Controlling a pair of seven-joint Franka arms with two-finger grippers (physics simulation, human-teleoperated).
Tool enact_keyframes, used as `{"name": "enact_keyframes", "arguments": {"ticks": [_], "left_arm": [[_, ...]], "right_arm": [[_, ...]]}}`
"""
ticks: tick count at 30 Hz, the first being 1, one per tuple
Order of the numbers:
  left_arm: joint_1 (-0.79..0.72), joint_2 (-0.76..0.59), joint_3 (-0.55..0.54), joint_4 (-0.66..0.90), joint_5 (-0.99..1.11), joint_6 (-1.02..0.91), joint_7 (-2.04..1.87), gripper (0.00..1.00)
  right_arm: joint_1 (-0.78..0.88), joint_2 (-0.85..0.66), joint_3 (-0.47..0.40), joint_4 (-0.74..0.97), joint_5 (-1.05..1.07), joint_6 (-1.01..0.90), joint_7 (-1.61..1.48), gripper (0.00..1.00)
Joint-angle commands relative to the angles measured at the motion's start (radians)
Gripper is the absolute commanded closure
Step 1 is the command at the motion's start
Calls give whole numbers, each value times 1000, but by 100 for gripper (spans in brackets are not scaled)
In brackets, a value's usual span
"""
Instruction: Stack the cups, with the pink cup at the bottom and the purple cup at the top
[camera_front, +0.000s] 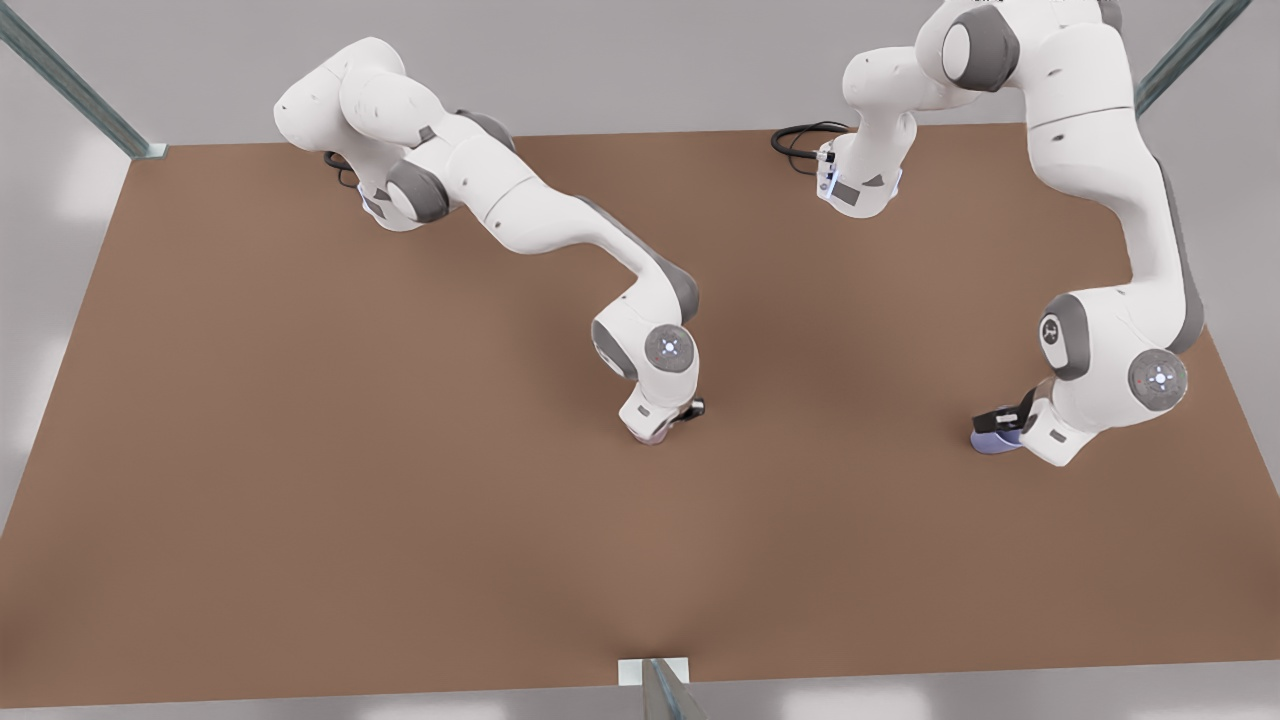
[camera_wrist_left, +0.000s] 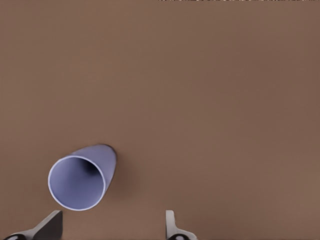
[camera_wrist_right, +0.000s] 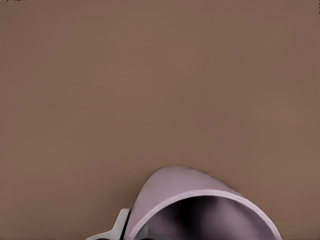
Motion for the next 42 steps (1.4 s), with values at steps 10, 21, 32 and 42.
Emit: {"name": "enact_keyframes", "arguments": {"ticks": [10,21,32,42], "left_arm": [[40,56,10,-155,-4,286,0,0],[40,73,24,-204,-4,289,0,27],[40,76,24,-204,-4,280,0,79],[-160,-92,-20,-146,-8,65,-218,79]], "right_arm": [[6,-41,2,-8,24,26,245,44],[-244,-693,-21,-617,36,-20,-84,0],[-830,-943,133,-722,-160,-247,-766,0],[-852,-916,125,-637,-148,-250,-758,0]]}}
